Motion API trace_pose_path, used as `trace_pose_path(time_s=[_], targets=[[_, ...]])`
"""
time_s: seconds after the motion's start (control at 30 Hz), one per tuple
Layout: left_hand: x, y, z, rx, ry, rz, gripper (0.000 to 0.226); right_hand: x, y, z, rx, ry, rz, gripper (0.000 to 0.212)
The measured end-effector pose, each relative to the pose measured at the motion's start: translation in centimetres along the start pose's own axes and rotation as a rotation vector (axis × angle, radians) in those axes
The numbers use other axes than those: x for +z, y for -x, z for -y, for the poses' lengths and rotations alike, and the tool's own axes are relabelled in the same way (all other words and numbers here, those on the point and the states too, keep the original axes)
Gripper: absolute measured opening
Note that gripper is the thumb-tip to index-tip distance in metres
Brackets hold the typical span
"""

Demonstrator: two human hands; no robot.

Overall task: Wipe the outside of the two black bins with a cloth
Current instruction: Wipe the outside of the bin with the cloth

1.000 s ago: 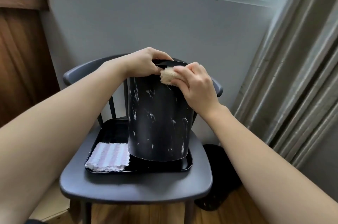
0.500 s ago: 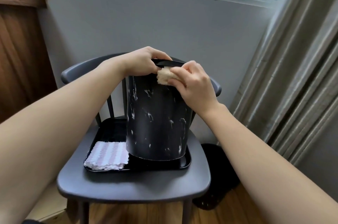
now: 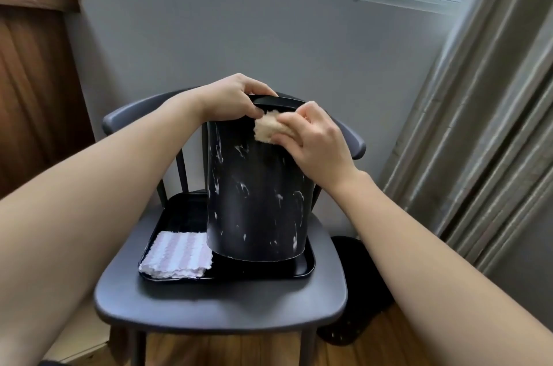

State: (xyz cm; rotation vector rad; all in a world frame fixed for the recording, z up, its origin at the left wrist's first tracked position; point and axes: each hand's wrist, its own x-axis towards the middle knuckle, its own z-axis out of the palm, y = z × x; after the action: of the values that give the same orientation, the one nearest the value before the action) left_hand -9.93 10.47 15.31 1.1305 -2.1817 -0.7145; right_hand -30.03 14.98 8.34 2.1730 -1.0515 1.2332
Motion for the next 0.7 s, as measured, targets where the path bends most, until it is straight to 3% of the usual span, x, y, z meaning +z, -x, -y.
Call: trace_pose_path(time_s=[0.1,0.33,0.5,0.7], targets=[[0.0,0.0,0.0,0.006,0.004,-0.005,0.040,0.4,-0.3,0.1,0.030,-0.017,-0.022,0.025],[0.3,0.4,0.6,0.020,0.030,-0.035,0.040,0.7,4.9,0.1,-0.159,-0.014,0.079,0.029],[0.8,0.5,1.0,0.097,0.006,-0.105,0.042,0.7,2.3,-0.2,0.059,-0.022,-0.048,0.030],[1.2,0.3,0.9,0.115,0.005,-0.101,0.047,1.3,5.0,0.8,0.150,0.050,-0.068,0.037]])
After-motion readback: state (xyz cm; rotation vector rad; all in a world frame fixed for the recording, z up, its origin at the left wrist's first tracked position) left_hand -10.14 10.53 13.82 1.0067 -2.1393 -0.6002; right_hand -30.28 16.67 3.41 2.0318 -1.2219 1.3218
